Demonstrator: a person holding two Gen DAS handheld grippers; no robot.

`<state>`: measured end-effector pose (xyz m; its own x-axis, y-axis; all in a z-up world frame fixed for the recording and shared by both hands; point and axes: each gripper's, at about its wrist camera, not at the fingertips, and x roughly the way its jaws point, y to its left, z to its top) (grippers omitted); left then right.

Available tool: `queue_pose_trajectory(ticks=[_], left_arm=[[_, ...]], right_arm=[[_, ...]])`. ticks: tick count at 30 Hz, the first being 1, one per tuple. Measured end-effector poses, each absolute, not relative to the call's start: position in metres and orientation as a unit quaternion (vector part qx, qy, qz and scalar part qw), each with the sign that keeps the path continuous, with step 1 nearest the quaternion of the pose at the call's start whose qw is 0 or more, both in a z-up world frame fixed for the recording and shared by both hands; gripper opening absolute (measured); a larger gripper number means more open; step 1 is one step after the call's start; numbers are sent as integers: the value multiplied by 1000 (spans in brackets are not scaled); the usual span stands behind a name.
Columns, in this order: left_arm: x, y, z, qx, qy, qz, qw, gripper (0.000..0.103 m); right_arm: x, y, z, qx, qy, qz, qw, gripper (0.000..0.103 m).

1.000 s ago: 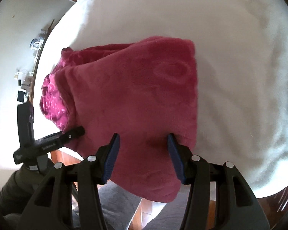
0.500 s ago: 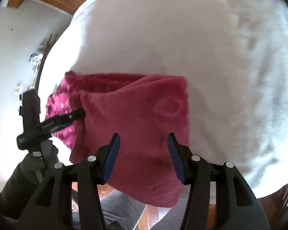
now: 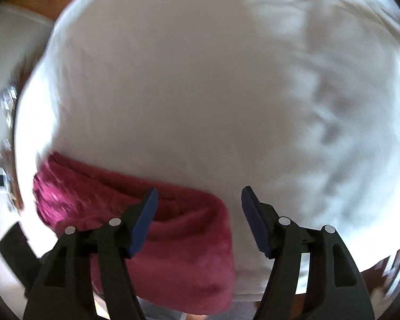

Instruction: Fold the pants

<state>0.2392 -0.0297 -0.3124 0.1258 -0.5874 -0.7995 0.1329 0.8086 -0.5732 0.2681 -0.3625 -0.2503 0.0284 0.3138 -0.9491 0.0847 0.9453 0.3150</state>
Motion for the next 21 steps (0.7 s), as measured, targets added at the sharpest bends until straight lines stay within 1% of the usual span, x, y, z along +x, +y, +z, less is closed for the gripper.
queue_pose_trajectory(ticks=[1, 4, 5, 8, 11, 15, 16, 18, 19, 21], left_arm=[[238, -35, -310, -179, 610, -253, 729, 22], [233, -44, -300, -162, 600, -264, 737, 22], [232, -44, -298, -157, 598, -266, 739, 22], [228, -43, -292, -146, 592, -266, 747, 21], [230, -36, -292, -142, 591, -251, 754, 21], [240, -25, -306, -145, 599, -222, 756, 20], [244, -22, -309, -146, 600, -217, 756, 20], [248, -19, -308, -154, 599, -220, 755, 20], [249, -20, -305, -156, 595, -228, 754, 20], [247, -23, -299, -148, 592, -244, 754, 20]], right_arm=[[278, -347, -256, 113, 709, 91, 690, 70], [293, -314, -279, 22, 756, 112, 644, 82], [295, -305, -290, -11, 770, 117, 627, 84], [296, -300, -308, -99, 786, 88, 603, 84], [300, -324, -302, -128, 773, 38, 620, 84], [304, -378, -304, -113, 774, -32, 622, 81], [302, -391, -305, -107, 775, -43, 622, 77], [299, -405, -301, -60, 772, -32, 632, 77], [297, -409, -294, -11, 771, -11, 637, 77], [297, -408, -283, 41, 766, 24, 642, 77]])
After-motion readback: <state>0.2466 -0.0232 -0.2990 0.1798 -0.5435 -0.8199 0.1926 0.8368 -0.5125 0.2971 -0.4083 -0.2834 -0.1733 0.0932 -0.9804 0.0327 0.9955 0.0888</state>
